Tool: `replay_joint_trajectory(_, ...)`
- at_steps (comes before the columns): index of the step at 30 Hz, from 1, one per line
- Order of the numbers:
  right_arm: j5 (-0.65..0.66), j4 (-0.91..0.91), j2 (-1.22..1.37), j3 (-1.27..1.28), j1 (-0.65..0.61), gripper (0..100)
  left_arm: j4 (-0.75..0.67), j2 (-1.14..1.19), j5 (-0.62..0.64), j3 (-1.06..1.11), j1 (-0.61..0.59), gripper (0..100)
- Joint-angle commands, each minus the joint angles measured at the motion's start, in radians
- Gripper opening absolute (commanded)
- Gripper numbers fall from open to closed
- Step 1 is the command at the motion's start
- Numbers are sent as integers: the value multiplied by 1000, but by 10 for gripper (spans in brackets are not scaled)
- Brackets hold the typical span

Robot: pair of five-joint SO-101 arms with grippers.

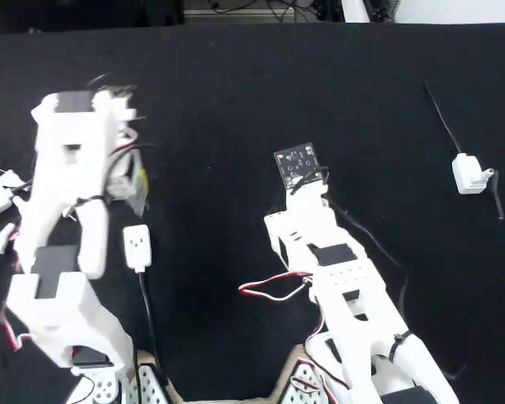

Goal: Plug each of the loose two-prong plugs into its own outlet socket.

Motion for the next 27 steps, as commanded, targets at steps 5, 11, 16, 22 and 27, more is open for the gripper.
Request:
replay_joint_trajectory(5, -8, -26, -13, -5, 17, 198, -213, -226, -61, 334, -24, 264)
replay_joint_trajectory(11, -8, -26, -13, -5, 15, 198, -583, -420, 17, 699, -33, 265)
replay_joint_trajectory(16, -8, -26, -13, -4, 15, 198, -735, -470, 80, 858, 41, 265)
replay_joint_trajectory(22, -8, -25, -12, -4, 15, 198, -862, -470, 133, 909, 74, 265)
replay_joint_trajectory(27, -8, -23, -12, -4, 15, 198, -904, -470, 130, 908, 74, 255)
